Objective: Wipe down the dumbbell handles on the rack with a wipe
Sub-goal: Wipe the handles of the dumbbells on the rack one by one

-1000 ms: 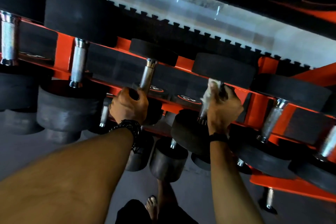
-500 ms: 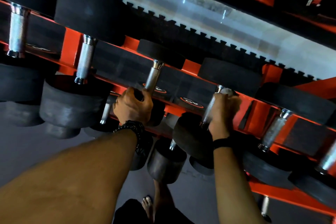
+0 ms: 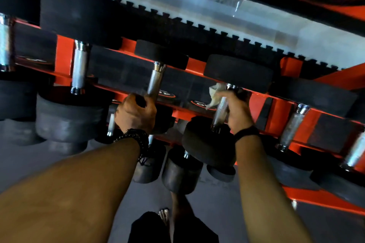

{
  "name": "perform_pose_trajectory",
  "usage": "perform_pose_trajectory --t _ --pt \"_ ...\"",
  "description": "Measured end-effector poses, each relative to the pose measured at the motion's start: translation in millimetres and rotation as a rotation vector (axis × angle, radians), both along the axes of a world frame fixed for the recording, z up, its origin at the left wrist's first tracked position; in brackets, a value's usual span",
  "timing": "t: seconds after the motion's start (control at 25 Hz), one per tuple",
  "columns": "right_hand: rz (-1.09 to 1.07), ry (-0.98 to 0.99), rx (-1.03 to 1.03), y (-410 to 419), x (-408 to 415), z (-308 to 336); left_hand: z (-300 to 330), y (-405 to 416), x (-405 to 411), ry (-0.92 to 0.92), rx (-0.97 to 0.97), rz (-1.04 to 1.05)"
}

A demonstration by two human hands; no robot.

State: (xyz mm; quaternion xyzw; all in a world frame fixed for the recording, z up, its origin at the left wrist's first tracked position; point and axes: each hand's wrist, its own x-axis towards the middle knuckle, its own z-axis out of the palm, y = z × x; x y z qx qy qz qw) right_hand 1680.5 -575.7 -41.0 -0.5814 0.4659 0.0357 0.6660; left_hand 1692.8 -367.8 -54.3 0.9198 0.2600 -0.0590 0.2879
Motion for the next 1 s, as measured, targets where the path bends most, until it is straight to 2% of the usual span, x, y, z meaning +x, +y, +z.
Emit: perform_pose_trajectory --t 0.04,0.08,0.16,0.24,0.36,0.4,0.44,0.48,0.52,0.6,0.64,0.76,0.8,0.88,0.96,1.0 --pt "0.007 0.007 0.074 -6.4 -0.9 -2.4 -1.2 0.5 -0.5 -0.008 0.001 -0.005" --pt "0.031 0.040 0.050 -6.1 -4.6 0.2 -2.3 1.0 0.9 -0.011 0.006 -0.014" --pt "0.132 0.114 -0.175 8.6 -28.4 -2.2 -3.8 2.4 1.3 -0.002 0.037 -0.030" --pt "0.196 0.195 -0.253 19.1 -47.2 -5.8 -3.7 2.0 0.0 -0.029 0.039 -0.028" --pt "0.013 0.183 0.055 -10.3 -10.7 -0.5 -0.8 0.3 0.0 -0.018 0.042 -0.012" --pt "-0.011 0.149 0.072 -12.2 -4.5 1.1 -0.3 0.0 1.1 0.000 0.058 -0.004" --pt "0.018 0.126 0.013 -10.5 -6.8 2.1 0.6 -0.6 1.1 0.017 0.074 -0.002" --pt "0.099 0.152 -0.139 -3.9 -20.1 1.0 1.7 -1.0 0.5 0.026 0.079 -0.007" --pt "0.237 0.203 -0.301 5.6 -40.5 -1.4 2.3 -1.6 0.4 0.024 0.073 -0.008" --pt "0.519 0.311 -0.462 8.1 -63.7 -7.1 1.4 -1.0 1.6 0.023 0.076 0.001" --pt "0.538 0.349 -0.514 -0.1 -55.3 -10.2 0.3 -0.6 2.1 0.035 0.093 0.003" --pt "0.298 0.320 -0.583 -10.2 -9.3 0.7 0.5 -1.4 1.6 0.036 0.103 0.005" --pt "0.288 0.301 -0.670 -2.3 -9.6 5.9 0.3 -1.8 1.7 0.031 0.101 0.008" --pt "0.435 0.224 -0.870 26.6 -46.6 9.7 -0.2 -1.1 0.6 0.032 0.101 0.003" --pt "0.596 0.172 -0.907 26.2 -73.8 3.8 -0.7 -0.8 1.5 0.027 0.102 0.000" --pt "0.589 0.186 -0.920 14.4 -68.8 0.0 -0.9 -0.8 1.2 0.030 0.111 -0.001"
